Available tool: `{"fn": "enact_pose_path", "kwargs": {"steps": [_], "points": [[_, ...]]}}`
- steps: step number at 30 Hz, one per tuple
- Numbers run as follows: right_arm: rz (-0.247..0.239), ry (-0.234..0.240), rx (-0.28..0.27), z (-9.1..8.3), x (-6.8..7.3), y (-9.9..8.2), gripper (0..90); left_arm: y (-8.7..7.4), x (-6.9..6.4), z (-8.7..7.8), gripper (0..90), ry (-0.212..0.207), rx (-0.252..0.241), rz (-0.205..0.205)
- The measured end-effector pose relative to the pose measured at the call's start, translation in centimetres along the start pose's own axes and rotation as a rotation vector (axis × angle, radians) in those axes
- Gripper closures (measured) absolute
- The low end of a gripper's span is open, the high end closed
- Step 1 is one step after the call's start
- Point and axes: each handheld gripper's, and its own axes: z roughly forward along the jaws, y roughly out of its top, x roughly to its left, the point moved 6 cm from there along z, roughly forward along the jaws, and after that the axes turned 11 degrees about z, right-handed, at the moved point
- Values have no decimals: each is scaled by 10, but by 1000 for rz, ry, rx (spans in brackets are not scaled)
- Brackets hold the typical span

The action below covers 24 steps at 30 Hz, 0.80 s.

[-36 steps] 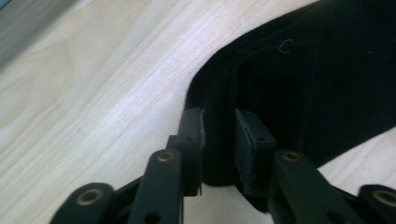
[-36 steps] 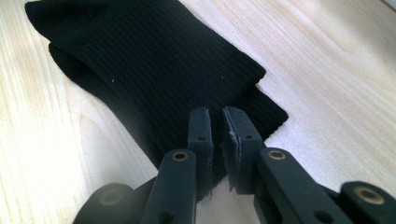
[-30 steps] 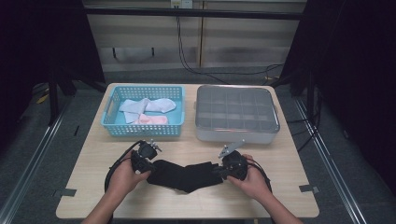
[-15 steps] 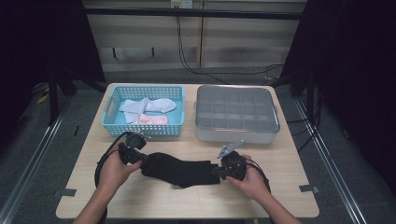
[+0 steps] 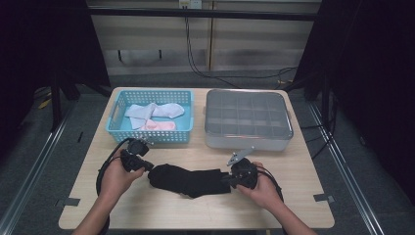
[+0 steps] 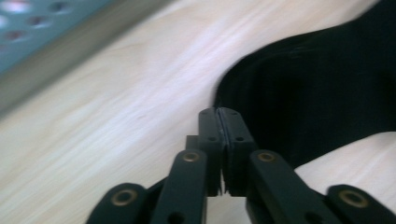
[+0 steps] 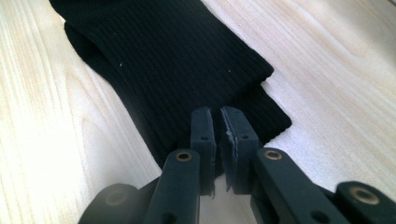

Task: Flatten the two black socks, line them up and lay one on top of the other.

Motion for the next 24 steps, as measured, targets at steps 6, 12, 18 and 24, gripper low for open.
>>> {"fn": "enact_pose_path", "kwargs": {"steps": [6,12,18,24], "points": [[-1,0,-1,0,0,0,834,8,-8,15,769,-15,5,43],[-6,0,-3,0,-1,-1,835,10,-12,21,889,-30,63,55],[0,8,-11,0,-1,-1,837,15,-6,2,890,6,30,39],[-1,9,-13,0,-1,0,838,14,8,-2,892,29,37,19]]}}
